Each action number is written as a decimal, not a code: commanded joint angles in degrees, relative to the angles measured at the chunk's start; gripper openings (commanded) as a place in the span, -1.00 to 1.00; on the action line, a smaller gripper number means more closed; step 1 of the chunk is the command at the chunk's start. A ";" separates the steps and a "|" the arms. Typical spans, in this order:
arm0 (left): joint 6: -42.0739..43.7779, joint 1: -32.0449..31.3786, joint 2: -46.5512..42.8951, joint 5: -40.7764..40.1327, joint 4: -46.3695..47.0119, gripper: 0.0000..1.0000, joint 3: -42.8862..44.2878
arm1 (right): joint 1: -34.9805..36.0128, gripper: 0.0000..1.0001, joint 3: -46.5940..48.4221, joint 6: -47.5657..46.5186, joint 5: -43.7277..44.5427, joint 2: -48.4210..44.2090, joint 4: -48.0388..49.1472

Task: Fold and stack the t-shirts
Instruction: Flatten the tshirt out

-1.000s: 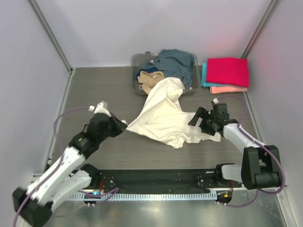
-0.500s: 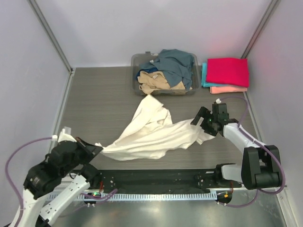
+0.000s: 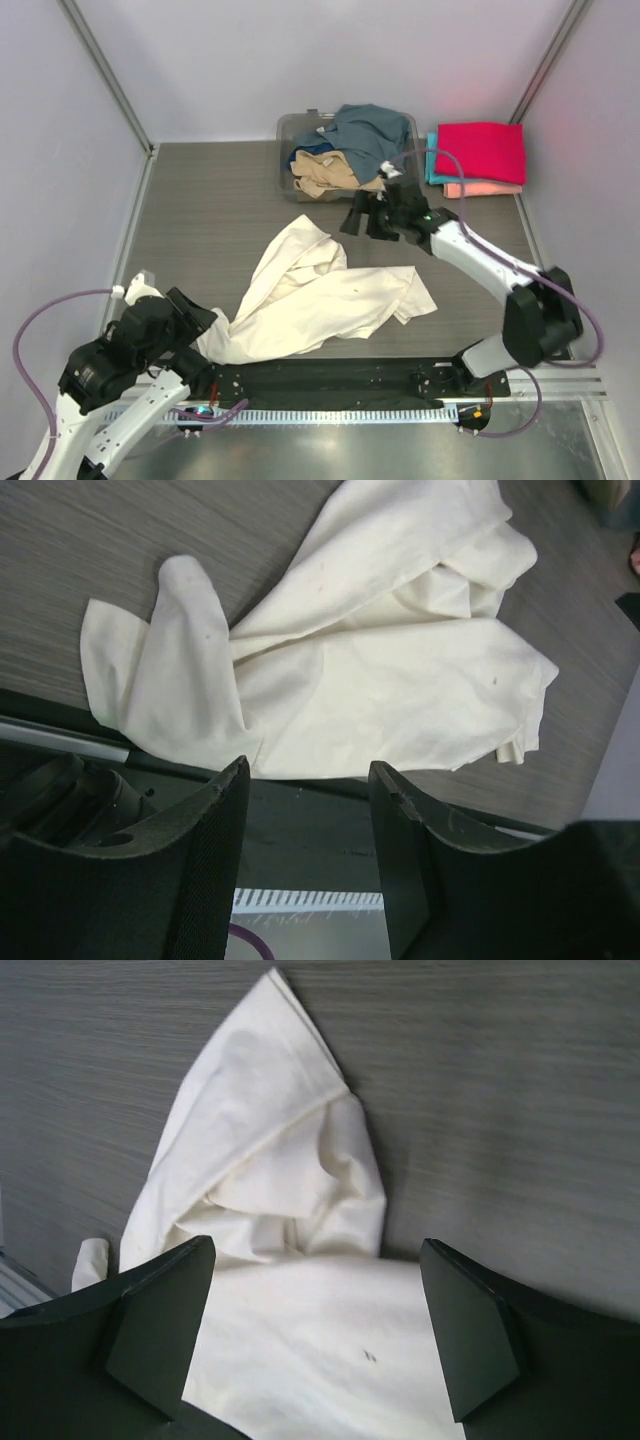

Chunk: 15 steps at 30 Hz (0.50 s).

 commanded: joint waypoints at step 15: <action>11.87 0.31 -3.74 -6.73 -0.84 0.45 1.90 | 6.92 0.65 30.19 -7.71 1.46 36.36 -1.82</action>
